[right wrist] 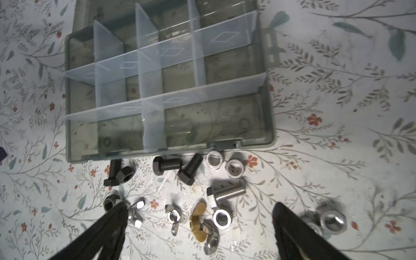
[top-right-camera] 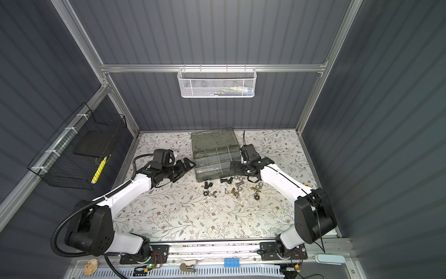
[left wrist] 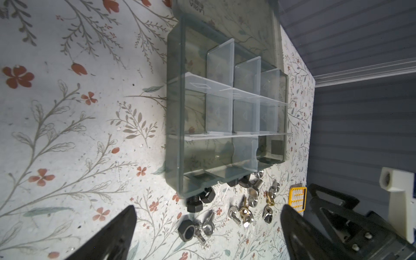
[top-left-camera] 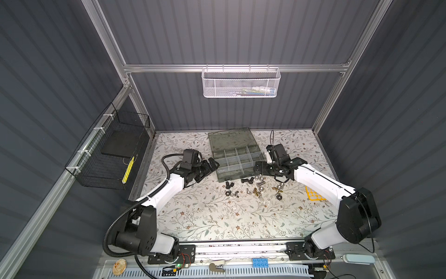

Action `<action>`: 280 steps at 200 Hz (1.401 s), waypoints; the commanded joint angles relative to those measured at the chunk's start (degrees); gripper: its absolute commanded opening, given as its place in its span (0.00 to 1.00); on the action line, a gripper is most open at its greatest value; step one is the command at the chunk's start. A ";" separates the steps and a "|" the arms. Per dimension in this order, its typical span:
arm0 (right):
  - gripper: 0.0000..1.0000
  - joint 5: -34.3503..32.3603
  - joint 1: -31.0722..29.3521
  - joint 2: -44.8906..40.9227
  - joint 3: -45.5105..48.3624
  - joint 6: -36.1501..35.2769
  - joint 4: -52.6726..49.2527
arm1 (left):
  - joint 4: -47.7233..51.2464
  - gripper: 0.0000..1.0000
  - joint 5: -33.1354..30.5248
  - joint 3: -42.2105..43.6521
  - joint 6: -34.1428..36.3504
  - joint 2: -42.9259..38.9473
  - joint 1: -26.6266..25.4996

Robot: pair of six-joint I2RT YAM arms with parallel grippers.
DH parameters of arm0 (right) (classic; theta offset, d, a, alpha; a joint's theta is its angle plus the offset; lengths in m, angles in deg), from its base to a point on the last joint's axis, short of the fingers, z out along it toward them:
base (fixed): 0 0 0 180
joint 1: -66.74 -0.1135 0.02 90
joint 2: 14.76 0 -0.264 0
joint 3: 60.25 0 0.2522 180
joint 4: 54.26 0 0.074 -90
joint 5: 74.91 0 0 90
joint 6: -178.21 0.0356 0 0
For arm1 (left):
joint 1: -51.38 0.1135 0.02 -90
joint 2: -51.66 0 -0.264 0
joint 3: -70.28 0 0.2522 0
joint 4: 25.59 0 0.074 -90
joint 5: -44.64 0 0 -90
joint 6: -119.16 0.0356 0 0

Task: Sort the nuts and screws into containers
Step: 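Lower the right gripper onto a black bolt and close it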

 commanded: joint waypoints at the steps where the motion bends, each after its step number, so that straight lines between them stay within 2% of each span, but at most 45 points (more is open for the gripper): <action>1: 0.95 -2.26 -3.11 1.88 1.14 -0.46 0.68 | -0.46 1.00 3.27 4.09 -2.61 -1.74 -0.29; 36: 0.85 -5.07 -6.73 7.10 0.98 0.07 2.62 | -7.84 1.00 3.50 11.00 -9.38 -4.43 -1.63; 110: 0.59 -8.62 -8.73 13.95 -1.12 0.79 4.45 | -6.85 1.00 2.91 10.22 -8.69 -3.19 -5.11; 280: 0.28 -11.62 -8.65 21.40 -2.25 1.90 6.49 | -4.78 1.00 2.21 8.11 -6.92 -2.21 -6.38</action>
